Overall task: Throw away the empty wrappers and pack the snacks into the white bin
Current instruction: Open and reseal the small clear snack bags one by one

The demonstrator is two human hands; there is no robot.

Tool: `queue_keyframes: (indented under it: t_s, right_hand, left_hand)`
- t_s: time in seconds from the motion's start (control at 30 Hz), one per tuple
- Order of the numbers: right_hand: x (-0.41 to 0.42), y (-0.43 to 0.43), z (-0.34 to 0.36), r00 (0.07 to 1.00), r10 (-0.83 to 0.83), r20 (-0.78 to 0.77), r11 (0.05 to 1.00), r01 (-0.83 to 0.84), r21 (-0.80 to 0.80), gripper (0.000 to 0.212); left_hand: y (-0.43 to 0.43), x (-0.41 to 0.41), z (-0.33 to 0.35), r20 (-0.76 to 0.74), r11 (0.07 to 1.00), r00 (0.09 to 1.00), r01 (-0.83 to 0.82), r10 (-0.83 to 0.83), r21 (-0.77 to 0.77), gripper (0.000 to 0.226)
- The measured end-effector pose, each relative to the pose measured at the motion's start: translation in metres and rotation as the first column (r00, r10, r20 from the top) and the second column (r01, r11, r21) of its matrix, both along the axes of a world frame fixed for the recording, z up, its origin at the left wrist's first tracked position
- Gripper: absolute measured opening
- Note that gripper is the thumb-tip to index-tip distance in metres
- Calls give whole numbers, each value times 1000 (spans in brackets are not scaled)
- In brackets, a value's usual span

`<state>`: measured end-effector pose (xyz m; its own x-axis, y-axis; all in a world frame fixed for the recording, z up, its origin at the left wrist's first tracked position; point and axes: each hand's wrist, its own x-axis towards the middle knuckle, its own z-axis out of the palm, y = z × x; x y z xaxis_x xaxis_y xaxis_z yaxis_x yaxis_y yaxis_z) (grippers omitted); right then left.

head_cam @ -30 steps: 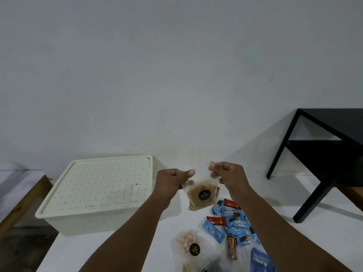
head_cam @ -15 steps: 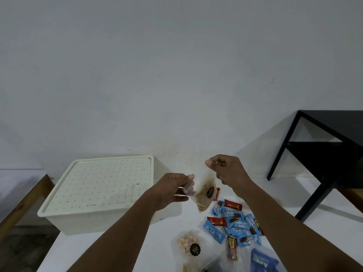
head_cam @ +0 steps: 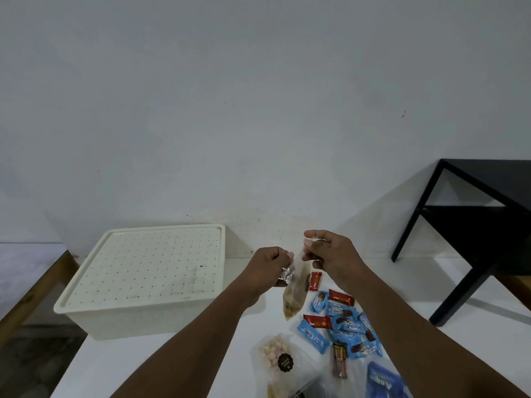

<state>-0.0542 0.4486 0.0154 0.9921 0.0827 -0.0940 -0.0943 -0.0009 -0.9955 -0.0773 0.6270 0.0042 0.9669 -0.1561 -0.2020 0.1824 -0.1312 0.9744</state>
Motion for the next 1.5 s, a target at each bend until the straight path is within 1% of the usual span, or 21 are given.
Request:
queue_keyframes:
  t_s: [0.1, 0.17, 0.27, 0.33, 0.4, 0.43, 0.47, 0.5, 0.57, 0.67, 0.8, 0.9, 1.0, 1.07, 1.2, 1.33, 1.43, 1.5]
  right_hand:
    - [3, -1, -6, 1000, -9, -14, 998, 10, 61, 22]
    - [7, 0, -10, 999, -35, -32, 993, 38, 109, 22]
    - [15, -1, -17, 986, -123, -114, 969, 144, 201, 21]
    - [22, -2, -22, 969, -170, -177, 945, 211, 248, 21]
    - [31, -2, -28, 955, -193, -223, 925, 253, 285, 24]
    - [36, -1, -32, 950, -197, -242, 920, 265, 289, 25]
    - [41, 2, -35, 945, -200, -258, 922, 271, 278, 25]
    - [47, 5, -38, 941, -204, -269, 930, 273, 248, 24]
    - [58, 10, -45, 938, -202, -282, 952, 256, 169, 20]
    - [78, 14, -55, 943, -190, -275, 978, 206, 33, 19]
    - [115, 11, -73, 950, -138, -280, 984, 99, -149, 18]
    - [144, 11, -92, 950, -130, -286, 952, 39, -303, 20]
    - [173, 11, -112, 966, -125, -225, 867, -4, -499, 20]
    - [190, 11, -122, 981, -80, -177, 817, -37, -576, 18]
    - [221, 8, -147, 987, -16, -159, 782, -87, -617, 19]
    - [240, 5, -169, 989, 6, -149, 803, -94, -589, 28]
    - [244, 4, -175, 994, -5, -105, 810, -57, -583, 42]
    - [242, 3, -176, 995, -20, -97, 811, -41, -584, 43]
  left_hand:
    - [0, 3, -5, 10, 1000, 1000, -1, 1, 15, 26]
    - [2, 5, -8, 16, 1000, 1000, -27, 27, -6, 27]
    - [9, 7, -17, 22, 992, 994, -104, 105, -65, 24]
    - [16, 10, -27, 50, 992, 993, -105, 108, -73, 29]
    - [19, 12, -37, 96, 999, 994, -41, 43, -20, 36]
    - [18, 15, -45, 105, 1000, 994, -8, 6, 24, 32]
    - [16, 18, -53, 112, 997, 994, 9, -18, 80, 23]
    - [15, 23, -62, 138, 988, 990, 6, -28, 156, 18]
    - [12, 35, -80, 191, 953, 982, -50, -8, 298, 28]
    - [14, 58, -94, 199, 930, 979, -120, 52, 347, 29]
    - [18, 98, -110, 137, 914, 988, -113, 64, 389, 26]
    - [21, 130, -122, 74, 901, 995, -88, 62, 425, 25]
    - [23, 162, -138, 32, 902, 997, -73, 65, 426, 23]
    - [23, 183, -150, 13, 900, 998, -65, 66, 431, 23]
    - [21, 220, -171, 12, 889, 998, -63, 64, 453, 25]
    - [18, 243, -188, 16, 865, 997, -78, 81, 496, 29]
    - [15, 249, -192, 60, 825, 996, -88, 66, 559, 36]
    - [14, 245, -192, 71, 789, 996, -82, 48, 610, 40]
